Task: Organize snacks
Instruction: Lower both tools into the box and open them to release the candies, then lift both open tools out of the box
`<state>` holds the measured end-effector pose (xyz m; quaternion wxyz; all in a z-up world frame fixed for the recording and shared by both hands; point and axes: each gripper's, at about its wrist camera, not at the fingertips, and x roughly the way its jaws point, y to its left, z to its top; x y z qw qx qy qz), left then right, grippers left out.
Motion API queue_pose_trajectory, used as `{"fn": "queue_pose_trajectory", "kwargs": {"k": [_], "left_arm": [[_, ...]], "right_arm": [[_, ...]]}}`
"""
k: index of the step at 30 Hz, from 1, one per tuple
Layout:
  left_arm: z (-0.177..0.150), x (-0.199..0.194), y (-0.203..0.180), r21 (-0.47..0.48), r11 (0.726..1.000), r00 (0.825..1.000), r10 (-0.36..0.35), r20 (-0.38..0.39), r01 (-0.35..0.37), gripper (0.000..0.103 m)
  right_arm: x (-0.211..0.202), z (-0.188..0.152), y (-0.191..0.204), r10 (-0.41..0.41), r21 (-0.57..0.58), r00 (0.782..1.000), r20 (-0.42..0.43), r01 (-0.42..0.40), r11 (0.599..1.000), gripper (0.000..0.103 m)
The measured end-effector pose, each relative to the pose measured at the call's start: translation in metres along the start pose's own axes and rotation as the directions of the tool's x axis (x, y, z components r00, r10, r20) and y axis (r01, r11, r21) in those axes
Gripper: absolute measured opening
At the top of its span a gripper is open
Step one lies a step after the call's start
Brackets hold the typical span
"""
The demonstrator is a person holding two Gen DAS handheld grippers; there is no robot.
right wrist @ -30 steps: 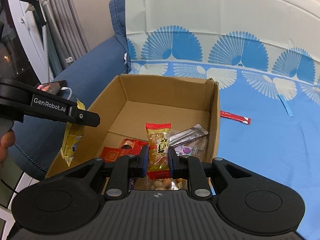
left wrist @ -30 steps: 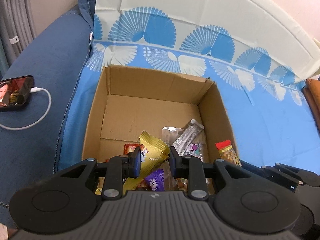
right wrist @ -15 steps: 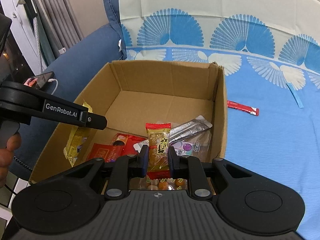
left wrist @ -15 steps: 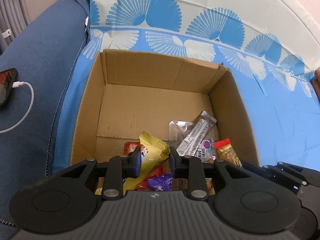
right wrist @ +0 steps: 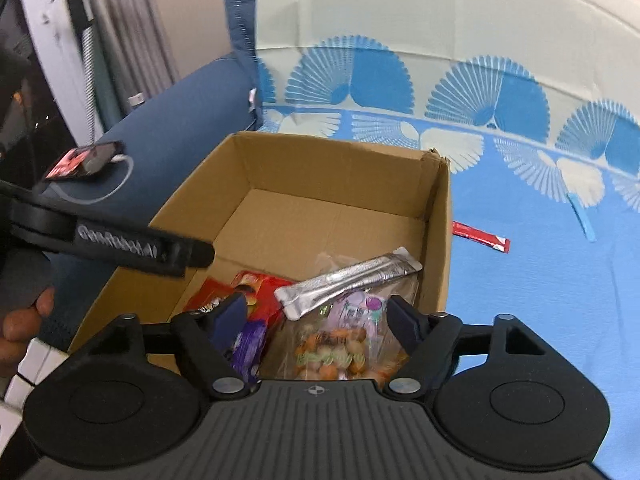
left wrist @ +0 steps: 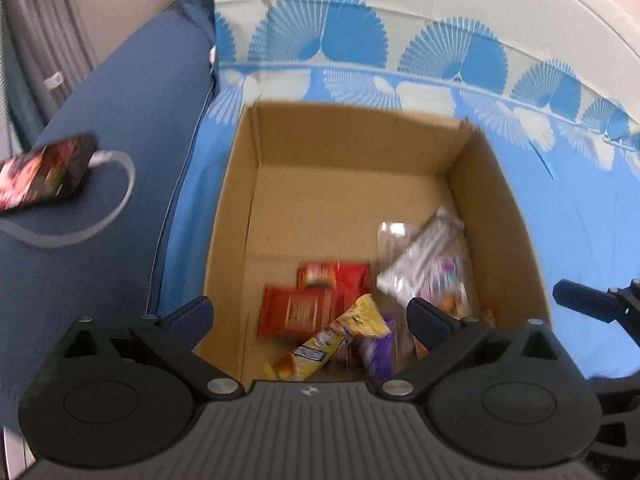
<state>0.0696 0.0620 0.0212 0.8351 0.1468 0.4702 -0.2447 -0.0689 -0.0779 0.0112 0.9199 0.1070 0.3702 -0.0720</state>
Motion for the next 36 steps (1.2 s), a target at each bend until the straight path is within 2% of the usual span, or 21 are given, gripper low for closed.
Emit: {"fn": "queue_pose_trajectory", "kwargs": {"k": [6,13,26,36], "left_arm": [[-0.048,-0.043,-0.002,-0.043,0.999,0.999,0.032,0.024,-0.031,0.103],[-0.083,-0.091,-0.008,-0.038,0.998,0.992,0.060,0.107,-0.056,0.103],[-0.113,-0.145,-0.023,-0.009,0.999,0.975,0.042,0.216,-0.041,0.103],[-0.124,-0.165,-0.027,-0.002,0.999,0.965,0.051,0.258,-0.052,0.103]], "right_arm": [[-0.041,-0.029,0.030,0.019,-0.059,1.000,-0.011,-0.019,0.998,0.085],[-0.087,-0.053,0.048,-0.015,-0.071,0.999,0.046,0.018,0.997,0.088],[-0.146,-0.075,0.055,-0.049,-0.050,0.982,0.180,0.059,0.997,0.091],[-0.165,-0.085,0.058,-0.054,-0.039,0.973,0.226,0.064,0.997,0.092]]}}
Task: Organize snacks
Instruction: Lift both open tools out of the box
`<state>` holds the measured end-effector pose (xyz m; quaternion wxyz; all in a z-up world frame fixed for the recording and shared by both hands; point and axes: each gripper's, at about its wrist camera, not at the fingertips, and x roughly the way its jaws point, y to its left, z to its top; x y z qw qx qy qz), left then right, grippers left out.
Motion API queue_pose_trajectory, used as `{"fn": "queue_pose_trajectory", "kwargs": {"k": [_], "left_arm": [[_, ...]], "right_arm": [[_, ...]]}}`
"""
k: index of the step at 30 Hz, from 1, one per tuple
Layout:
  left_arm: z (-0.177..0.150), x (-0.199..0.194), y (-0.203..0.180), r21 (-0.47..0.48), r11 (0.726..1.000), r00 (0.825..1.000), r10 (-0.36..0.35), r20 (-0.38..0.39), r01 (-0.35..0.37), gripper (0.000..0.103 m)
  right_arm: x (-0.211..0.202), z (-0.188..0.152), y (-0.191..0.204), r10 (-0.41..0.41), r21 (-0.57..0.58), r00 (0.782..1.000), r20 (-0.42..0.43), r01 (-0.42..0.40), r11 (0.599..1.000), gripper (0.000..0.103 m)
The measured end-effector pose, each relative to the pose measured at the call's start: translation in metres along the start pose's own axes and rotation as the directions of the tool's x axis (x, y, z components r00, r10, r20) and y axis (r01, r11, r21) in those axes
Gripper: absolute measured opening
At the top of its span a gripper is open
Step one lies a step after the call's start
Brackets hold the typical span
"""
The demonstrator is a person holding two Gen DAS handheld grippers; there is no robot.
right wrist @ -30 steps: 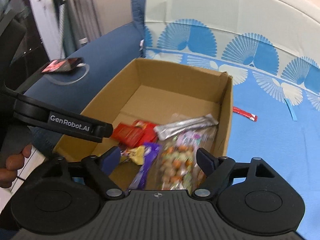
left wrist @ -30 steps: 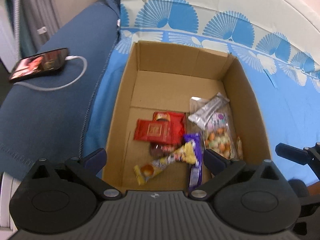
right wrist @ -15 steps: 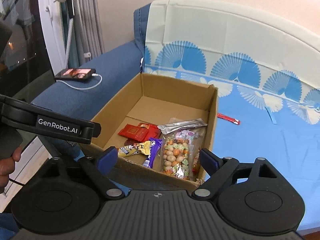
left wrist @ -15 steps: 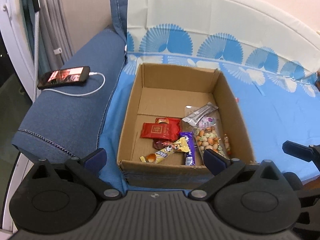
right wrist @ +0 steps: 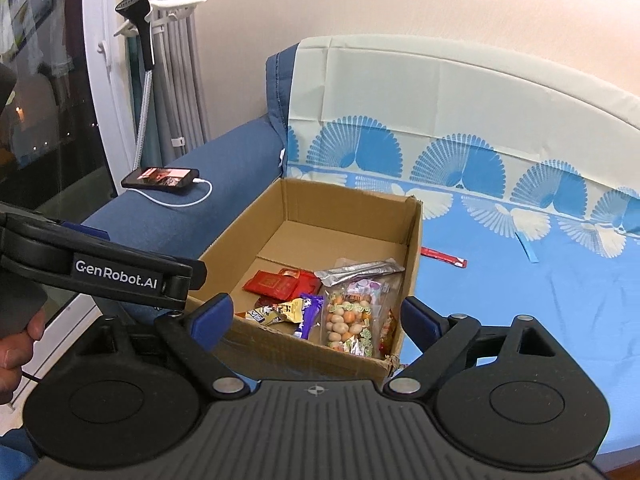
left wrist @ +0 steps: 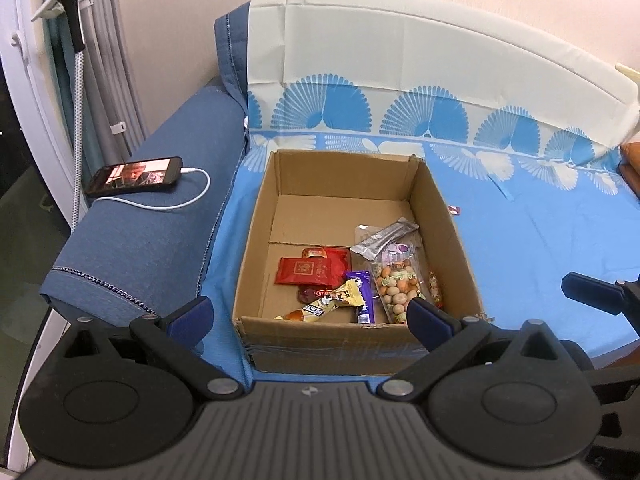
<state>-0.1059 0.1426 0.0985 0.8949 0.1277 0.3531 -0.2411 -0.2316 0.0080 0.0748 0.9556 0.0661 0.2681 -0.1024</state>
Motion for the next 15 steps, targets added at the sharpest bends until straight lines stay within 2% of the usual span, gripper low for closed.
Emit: {"fn": "queue_pose_trajectory", "kwargs": {"k": [15], "left_arm": [[-0.0006,-0.0041,-0.0082,0.027,1.000,1.000,0.001,0.011,-0.001,0.103]], "right_arm": [[-0.0063,-0.0039,-0.0045,-0.004,0.019,1.000,0.013,0.003,1.000,0.093]]}}
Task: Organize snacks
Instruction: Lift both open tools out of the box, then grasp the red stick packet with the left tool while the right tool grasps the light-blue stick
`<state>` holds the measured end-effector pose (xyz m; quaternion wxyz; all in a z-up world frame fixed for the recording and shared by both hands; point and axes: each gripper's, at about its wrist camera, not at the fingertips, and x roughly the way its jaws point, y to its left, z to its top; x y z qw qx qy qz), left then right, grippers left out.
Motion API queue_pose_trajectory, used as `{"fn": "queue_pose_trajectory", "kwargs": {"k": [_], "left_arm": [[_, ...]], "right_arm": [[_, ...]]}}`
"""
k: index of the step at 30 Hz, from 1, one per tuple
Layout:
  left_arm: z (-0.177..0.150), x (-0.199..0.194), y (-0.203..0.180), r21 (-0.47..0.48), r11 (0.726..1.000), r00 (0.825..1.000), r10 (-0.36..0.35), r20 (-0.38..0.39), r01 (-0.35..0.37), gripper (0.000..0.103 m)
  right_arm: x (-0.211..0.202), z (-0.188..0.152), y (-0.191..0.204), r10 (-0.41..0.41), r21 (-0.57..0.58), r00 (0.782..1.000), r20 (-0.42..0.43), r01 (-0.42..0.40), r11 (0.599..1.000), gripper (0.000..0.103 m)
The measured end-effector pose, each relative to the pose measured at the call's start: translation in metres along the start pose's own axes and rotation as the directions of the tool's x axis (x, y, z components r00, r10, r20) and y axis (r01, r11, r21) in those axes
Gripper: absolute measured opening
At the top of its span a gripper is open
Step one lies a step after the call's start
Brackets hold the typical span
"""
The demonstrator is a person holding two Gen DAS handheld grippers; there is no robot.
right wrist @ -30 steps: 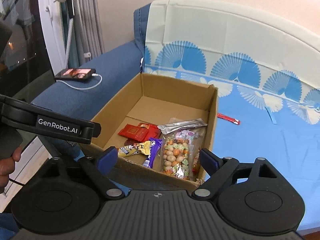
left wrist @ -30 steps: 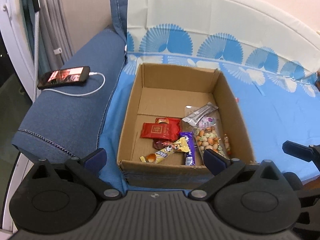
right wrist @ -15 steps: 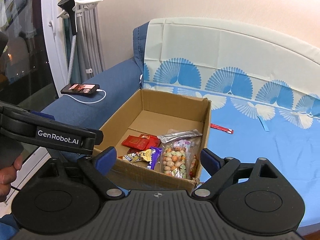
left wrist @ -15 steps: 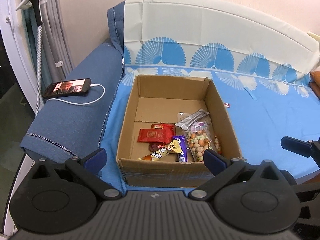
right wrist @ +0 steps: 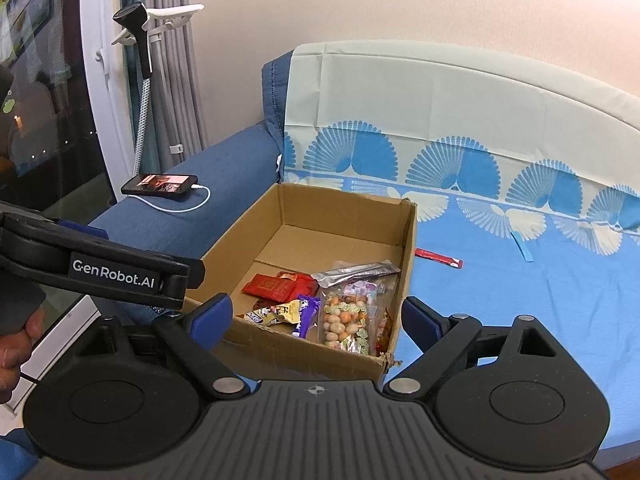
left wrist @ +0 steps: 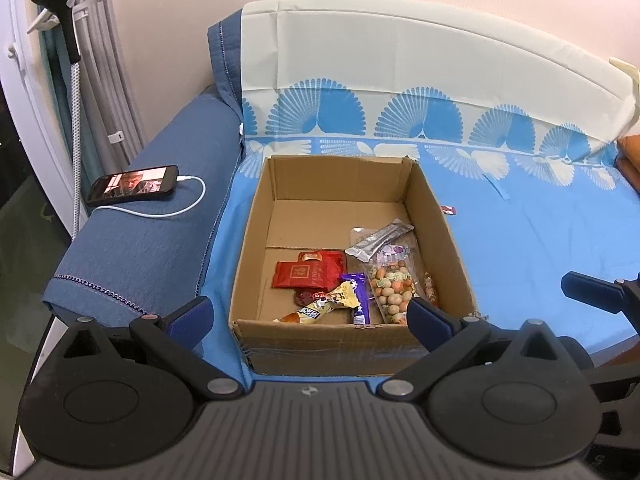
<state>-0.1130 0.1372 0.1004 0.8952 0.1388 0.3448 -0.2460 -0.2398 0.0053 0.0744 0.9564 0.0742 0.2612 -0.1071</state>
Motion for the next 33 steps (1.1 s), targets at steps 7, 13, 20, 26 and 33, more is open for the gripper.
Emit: {"fn": "queue_pose_trajectory", "kwargs": {"k": [7,13,20,26,33], "left_arm": [[0.002,0.004,-0.002,0.002,1.000,1.000,0.004,-0.008,-0.004,0.103],[0.006,0.008,-0.004,-0.004,1.000,1.000,0.002,-0.018,-0.002,0.103],[0.015,0.015,-0.009,-0.007,1.000,1.000,-0.004,-0.028,0.003,0.103],[0.024,0.019,-0.016,-0.003,1.000,1.000,-0.007,-0.029,0.007,0.103],[0.040,0.023,-0.034,0.006,1.000,0.999,-0.028,-0.027,0.028,0.103]], "right_arm": [[0.005,-0.001,-0.005,0.002,0.019,1.000,-0.013,-0.002,1.000,0.093],[0.007,-0.002,-0.010,-0.001,0.036,1.000,-0.019,0.002,0.999,0.093],[0.011,-0.003,-0.020,-0.010,0.063,1.000,-0.028,0.012,0.998,0.093],[0.015,-0.004,-0.032,-0.025,0.083,0.999,-0.038,0.028,0.996,0.093],[0.017,-0.006,-0.051,-0.058,0.105,0.997,-0.050,0.063,0.993,0.093]]}}
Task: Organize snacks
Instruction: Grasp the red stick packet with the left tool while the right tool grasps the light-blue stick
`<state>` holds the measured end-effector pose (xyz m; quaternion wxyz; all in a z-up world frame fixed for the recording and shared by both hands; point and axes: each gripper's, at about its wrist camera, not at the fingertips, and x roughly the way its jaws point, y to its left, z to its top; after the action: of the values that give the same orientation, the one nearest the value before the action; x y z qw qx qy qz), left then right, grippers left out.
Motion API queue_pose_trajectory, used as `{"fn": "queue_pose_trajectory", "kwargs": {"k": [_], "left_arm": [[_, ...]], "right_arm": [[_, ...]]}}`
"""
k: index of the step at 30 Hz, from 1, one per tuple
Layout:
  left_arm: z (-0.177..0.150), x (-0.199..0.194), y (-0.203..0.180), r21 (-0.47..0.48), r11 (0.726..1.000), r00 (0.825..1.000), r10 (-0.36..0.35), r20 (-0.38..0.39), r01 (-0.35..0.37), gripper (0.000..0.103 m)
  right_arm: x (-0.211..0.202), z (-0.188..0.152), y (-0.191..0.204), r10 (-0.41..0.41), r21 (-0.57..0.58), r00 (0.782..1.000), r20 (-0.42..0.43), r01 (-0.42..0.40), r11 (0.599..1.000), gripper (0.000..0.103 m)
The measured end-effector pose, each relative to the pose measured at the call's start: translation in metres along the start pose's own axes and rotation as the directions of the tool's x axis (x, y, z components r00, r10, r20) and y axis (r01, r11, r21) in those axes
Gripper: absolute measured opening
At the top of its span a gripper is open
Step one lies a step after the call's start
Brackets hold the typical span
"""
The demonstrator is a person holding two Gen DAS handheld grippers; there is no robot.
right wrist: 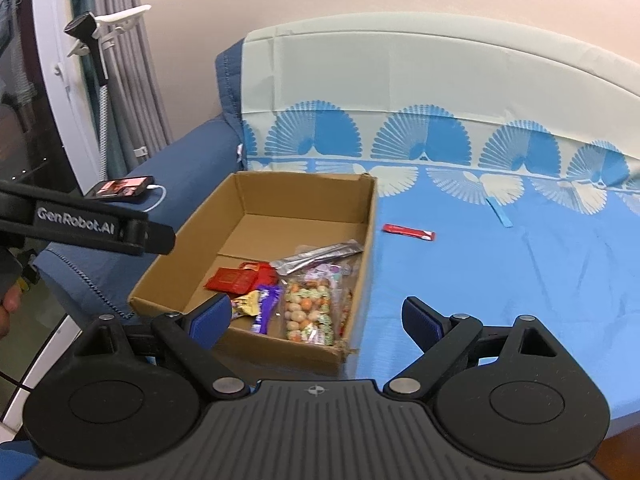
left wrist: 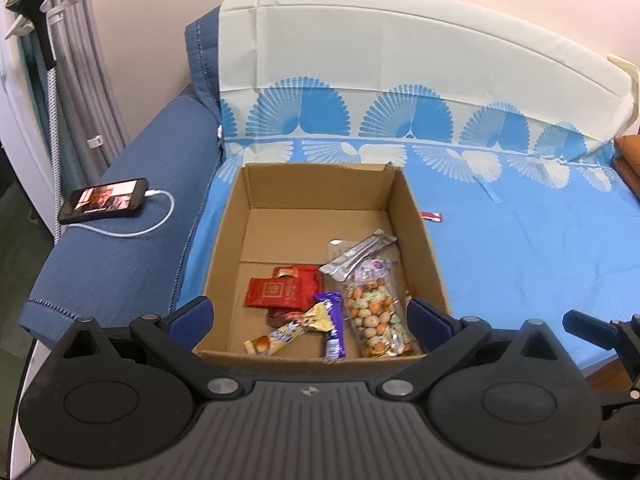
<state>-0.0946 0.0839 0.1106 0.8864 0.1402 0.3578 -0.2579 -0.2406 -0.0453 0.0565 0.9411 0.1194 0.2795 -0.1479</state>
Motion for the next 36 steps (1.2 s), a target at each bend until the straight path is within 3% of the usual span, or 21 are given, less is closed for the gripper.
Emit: {"fn": "queue_pose_trajectory", "kwargs": {"k": [7,12,15,18,20,23,25,27,33,36], "left_arm": [[0.027,0.011,-0.042,0.033,0.997,0.998,-0.067,-0.001,0.067,0.103],[0.056,0.033,-0.095,0.069,0.990,0.992,-0.123,-0.010,0.123,0.103],[0.081,0.059,-0.132,0.069,0.985,0.986,-0.155,-0.068,0.159,0.103],[0.109,0.099,-0.162,-0.018,0.983,0.974,-0.183,-0.137,0.183,0.103],[0.129,0.137,-0.185,-0.101,0.981,0.966,-0.183,-0.183,0.167,0.103],[0.157,0.206,-0.213,-0.200,0.969,0.931,-0.204,-0.303,0.147,0.103],[0.170,0.256,-0.232,-0.234,0.969,0.919,-0.158,-0.361,0.075,0.103],[0.176,0.299,-0.243,-0.247,0.969,0.910,-0.117,-0.397,0.017,0.103],[0.176,0.420,-0.252,-0.240,0.966,0.852,-0.047,-0.522,-0.094,0.103],[0.168,0.458,-0.243,-0.275,0.950,0.835,-0.031,-0.550,-0.145,0.103]], "right_arm": [[-0.006,0.004,-0.045,-0.095,0.043,0.995,0.023,0.094,0.995,0.095],[-0.009,0.009,-0.099,-0.209,0.075,0.977,0.042,0.205,0.976,0.096],[-0.003,0.015,-0.141,-0.266,0.114,0.963,0.047,0.260,0.959,0.096],[0.013,0.023,-0.184,-0.308,0.151,0.950,0.049,0.298,0.943,0.096],[0.031,0.028,-0.212,-0.326,0.162,0.944,0.049,0.314,0.935,0.096],[0.072,0.039,-0.249,-0.328,0.168,0.944,0.038,0.317,0.933,0.096],[0.105,0.045,-0.274,-0.324,0.158,0.945,0.030,0.316,0.936,0.096],[0.144,0.052,-0.298,-0.307,0.144,0.952,0.005,0.303,0.942,0.096],[0.263,0.065,-0.353,-0.283,0.135,0.955,-0.094,0.293,0.946,0.096],[0.309,0.067,-0.366,-0.245,0.156,0.960,-0.133,0.264,0.952,0.096]]}}
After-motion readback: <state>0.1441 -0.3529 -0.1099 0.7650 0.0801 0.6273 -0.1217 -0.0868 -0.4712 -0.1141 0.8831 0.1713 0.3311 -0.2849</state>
